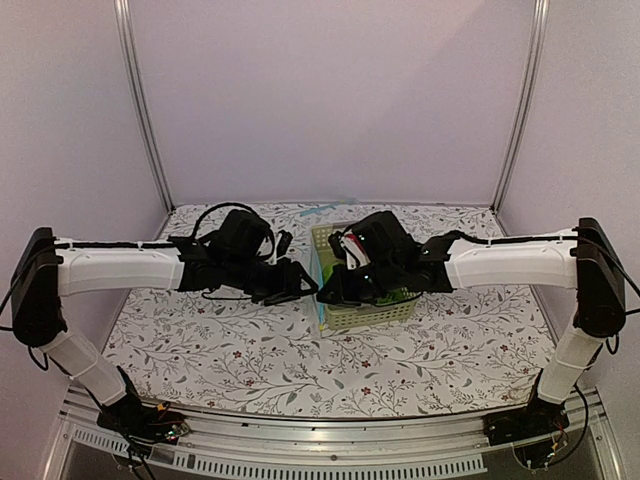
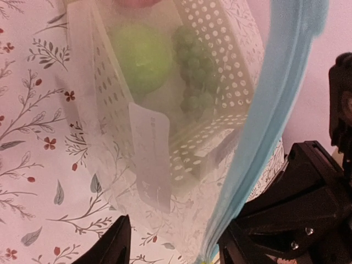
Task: Place the food in the zip-top bag and seal the zipper
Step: Open the zipper food storage bag at the center of the board.
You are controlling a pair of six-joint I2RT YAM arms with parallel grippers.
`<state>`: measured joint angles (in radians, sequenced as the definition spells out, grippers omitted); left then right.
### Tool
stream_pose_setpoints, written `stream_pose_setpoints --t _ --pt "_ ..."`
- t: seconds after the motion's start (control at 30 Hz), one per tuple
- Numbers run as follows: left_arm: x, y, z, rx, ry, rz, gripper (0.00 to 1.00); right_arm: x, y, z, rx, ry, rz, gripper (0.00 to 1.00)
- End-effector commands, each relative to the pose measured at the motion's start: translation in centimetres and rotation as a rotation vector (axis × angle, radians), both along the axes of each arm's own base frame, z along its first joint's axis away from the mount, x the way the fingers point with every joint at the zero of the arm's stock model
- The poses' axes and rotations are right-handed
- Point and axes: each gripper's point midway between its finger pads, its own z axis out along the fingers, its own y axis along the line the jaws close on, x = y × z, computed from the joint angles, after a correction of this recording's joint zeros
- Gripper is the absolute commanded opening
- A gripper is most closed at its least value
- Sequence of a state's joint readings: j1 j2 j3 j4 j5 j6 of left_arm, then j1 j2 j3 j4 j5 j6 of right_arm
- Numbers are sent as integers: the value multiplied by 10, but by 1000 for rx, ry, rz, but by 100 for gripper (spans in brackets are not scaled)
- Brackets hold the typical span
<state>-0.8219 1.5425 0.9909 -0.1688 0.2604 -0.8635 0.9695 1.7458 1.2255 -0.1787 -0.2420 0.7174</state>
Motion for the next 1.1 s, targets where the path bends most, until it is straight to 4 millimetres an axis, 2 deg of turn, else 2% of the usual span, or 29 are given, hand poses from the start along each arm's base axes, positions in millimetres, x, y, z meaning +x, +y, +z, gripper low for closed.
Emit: stream_pose_setpoints --t 0.0,0.23,0.47,0.53,0.67,0.8,0.93,1.07 --pt "4 -2 -8 59 -10 7 49 -5 6 20 29 -38 21 0" --pt "13 1 -10 90 -40 44 36 -7 8 16 10 -46 25 0" --pt "17 7 -11 119 -56 74 4 0 3 11 -64 -79 -16 0" --pt "19 16 -13 161 -64 95 0 5 -4 11 -99 -92 -53 0" --pt "17 33 -11 241 -76 124 0 23 -28 8 -206 -129 -195 0" --pt "19 47 -7 305 -101 156 0 32 -43 6 -248 -139 -289 0" --pt "16 48 -4 296 -100 145 0 37 -47 2 -259 -130 -345 0" --pt "12 42 -7 271 -79 117 2 35 -41 0 -239 -110 -335 2"
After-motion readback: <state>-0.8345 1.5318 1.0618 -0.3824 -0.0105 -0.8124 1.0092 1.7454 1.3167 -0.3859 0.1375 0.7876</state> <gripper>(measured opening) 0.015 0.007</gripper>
